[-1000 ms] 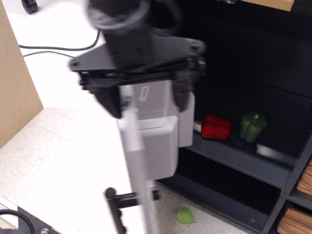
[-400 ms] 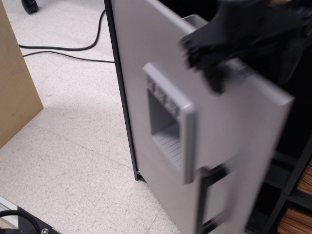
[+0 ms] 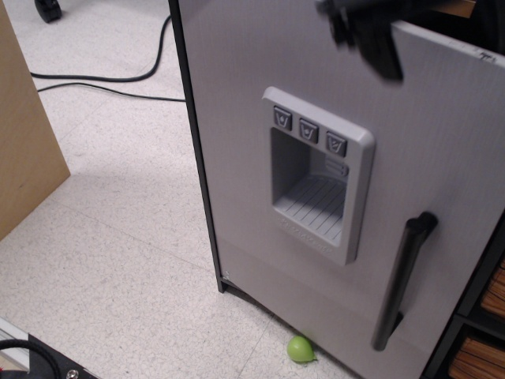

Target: Close fridge

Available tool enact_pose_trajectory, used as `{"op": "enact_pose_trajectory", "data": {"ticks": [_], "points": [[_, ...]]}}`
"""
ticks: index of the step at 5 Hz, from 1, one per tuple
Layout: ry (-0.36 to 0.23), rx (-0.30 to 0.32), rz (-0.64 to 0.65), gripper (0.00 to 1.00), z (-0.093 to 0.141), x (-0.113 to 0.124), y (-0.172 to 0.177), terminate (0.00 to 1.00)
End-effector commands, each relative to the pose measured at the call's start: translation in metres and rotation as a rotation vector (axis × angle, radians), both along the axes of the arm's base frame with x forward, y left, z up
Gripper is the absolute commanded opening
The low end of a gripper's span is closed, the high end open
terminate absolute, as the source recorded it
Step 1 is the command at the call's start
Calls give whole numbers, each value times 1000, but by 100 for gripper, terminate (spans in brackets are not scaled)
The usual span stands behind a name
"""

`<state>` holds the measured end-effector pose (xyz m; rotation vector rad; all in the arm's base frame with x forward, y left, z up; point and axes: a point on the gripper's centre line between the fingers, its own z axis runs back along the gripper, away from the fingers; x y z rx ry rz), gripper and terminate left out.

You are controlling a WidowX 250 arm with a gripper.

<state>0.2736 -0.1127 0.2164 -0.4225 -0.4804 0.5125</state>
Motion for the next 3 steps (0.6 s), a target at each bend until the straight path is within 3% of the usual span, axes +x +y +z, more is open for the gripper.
{"op": "enact_pose_trajectory", "data": {"ticks": [1,2,3], "points": [[36,125,-47,100,-23,-35,22,0],[100,233,-53,100,-62,-27,24,0],[87,257,-71,100,-80,-9,16,0]]}}
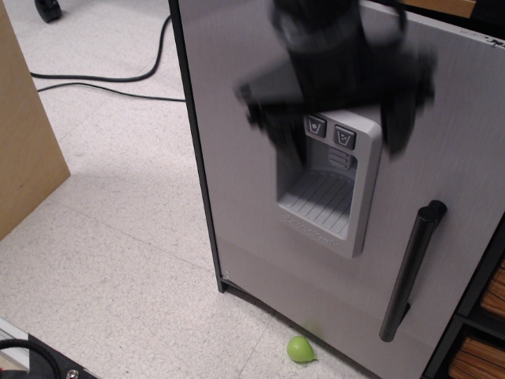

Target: Close fridge

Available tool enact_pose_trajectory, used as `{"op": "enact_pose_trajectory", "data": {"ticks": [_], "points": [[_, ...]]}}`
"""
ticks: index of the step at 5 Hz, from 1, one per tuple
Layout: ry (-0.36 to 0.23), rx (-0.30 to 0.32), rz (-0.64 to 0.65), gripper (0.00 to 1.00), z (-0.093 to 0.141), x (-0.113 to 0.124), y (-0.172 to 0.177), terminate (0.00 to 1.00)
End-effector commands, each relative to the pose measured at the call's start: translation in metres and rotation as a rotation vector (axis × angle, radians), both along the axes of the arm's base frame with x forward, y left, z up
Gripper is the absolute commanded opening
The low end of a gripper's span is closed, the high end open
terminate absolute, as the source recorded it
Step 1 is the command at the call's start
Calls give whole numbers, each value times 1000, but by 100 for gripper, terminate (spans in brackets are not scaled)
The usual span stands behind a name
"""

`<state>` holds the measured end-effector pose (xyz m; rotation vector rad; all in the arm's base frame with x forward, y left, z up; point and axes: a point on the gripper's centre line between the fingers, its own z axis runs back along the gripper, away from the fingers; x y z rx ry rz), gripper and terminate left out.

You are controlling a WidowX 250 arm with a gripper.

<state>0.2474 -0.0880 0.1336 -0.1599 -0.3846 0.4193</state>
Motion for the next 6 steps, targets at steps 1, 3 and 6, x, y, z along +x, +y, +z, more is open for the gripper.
{"op": "enact_pose_trajectory", "data": {"ticks": [1,3,6], "points": [[-81,-15,-23,100,-8,37,-19,0],[-32,-33,-23,100,-32,68,-38,0],[-95,-55,17,100,-33,100,-39,0]]}}
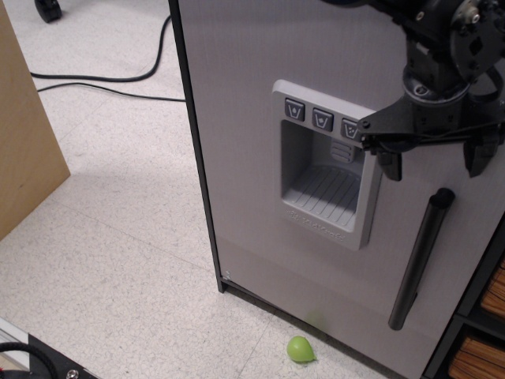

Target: Close fridge

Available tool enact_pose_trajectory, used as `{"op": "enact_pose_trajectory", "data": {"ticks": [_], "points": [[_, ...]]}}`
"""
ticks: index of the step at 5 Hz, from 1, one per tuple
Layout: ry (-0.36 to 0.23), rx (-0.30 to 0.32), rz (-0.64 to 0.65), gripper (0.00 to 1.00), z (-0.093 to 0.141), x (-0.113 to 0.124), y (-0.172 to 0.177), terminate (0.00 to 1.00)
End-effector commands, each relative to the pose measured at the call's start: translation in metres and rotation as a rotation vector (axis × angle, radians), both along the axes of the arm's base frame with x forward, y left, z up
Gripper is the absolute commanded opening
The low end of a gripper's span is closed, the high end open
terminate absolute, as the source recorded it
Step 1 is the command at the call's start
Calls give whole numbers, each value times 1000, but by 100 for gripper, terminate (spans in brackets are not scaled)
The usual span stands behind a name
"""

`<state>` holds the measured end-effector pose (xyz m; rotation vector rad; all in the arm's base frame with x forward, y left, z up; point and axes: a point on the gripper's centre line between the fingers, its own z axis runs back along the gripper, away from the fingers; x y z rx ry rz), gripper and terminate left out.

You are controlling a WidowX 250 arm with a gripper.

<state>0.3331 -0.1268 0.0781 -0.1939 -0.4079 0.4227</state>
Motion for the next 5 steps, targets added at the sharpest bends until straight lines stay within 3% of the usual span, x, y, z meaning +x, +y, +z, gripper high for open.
{"op": "enact_pose_trajectory", "data": {"ticks": [1,3,4,5], "points": [[-94,-4,26,100,21,23,2,0],[-113,0,37,100,21,34,3,0],[-91,-3,17,100,29,15,7,0],[-25,7,-24,100,38,-23,16,0]]}}
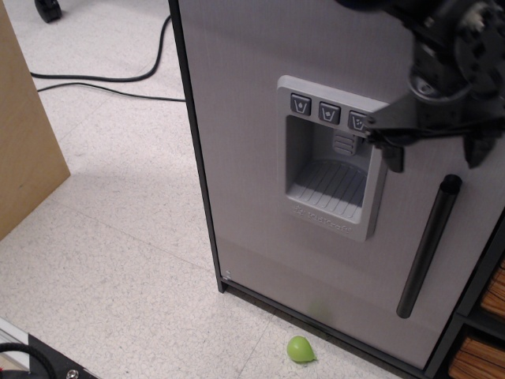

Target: Close fridge

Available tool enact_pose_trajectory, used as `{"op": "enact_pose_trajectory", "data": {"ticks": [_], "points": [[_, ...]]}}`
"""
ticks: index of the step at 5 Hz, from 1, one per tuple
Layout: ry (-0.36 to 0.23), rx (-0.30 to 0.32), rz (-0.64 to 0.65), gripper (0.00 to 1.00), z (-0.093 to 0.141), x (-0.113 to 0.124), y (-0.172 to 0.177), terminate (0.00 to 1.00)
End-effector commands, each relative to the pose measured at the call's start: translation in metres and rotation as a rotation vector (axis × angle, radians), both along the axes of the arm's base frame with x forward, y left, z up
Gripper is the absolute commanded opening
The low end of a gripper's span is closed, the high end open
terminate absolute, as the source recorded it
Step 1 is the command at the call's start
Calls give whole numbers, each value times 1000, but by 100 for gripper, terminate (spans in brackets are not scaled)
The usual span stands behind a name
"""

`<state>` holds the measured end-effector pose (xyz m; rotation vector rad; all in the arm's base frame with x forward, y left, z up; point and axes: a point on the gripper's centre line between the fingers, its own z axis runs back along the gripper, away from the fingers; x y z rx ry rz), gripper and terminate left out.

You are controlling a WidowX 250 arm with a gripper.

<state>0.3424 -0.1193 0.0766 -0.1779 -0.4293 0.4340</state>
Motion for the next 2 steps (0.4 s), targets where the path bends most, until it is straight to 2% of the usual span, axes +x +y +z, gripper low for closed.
{"op": "enact_pose_trajectory", "data": {"ticks": [1,2], "points": [[-8,-9,-41,100,40,-32,8,0],[-8,-9,-41,100,40,-32,8,100]]}}
